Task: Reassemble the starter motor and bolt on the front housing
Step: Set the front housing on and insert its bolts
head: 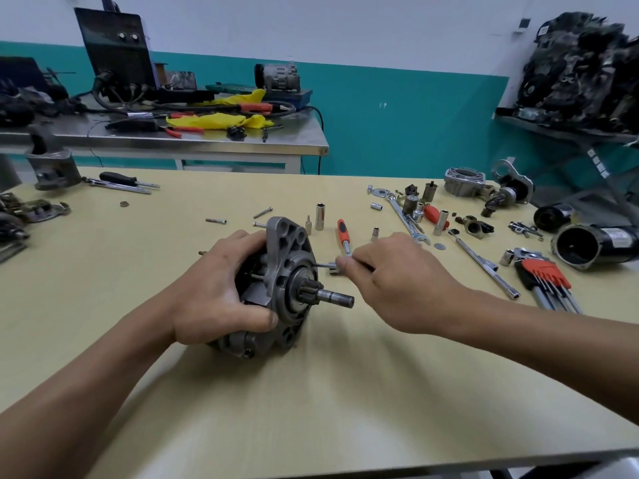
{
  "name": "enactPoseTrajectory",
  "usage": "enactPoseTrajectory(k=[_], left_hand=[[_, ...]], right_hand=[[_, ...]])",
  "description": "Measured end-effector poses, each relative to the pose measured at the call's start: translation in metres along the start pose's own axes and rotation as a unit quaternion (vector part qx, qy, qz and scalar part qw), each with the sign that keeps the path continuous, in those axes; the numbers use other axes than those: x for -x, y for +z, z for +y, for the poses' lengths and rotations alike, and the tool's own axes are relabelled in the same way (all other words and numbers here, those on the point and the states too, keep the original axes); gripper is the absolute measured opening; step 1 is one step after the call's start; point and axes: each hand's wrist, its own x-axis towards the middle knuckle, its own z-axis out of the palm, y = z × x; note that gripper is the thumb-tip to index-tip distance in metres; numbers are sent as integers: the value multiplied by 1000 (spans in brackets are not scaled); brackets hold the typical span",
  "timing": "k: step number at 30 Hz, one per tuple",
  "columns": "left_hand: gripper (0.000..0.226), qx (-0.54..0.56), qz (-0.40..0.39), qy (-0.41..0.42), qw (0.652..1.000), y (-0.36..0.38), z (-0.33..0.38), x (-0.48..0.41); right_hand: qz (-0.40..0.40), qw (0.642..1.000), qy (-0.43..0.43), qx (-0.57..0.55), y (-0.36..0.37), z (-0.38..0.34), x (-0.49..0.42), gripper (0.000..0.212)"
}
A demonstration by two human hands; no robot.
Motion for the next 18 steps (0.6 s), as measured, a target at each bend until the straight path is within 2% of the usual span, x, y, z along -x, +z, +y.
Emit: enactPoseTrajectory(k=[5, 8, 12, 16, 18], left_hand=[[62, -21, 16, -18, 999, 3, -1, -2], [58, -45, 46, -40, 997, 5, -1, -2], [51, -65, 74, -61, 993, 7, -1, -1], [46, -78, 86, -70, 991, 7, -3, -1], [46, -83, 89, -71, 990, 8, -4, -2]], right_hand=[[9, 988, 81, -127, 6, 1, -6, 61], [26, 984, 86, -154, 11, 2, -13, 61], [10, 996, 11, -83, 5, 14, -16, 52], [96, 988, -117, -12, -3, 17, 0, 45], [91, 977, -190, 37, 0, 7, 6, 42]])
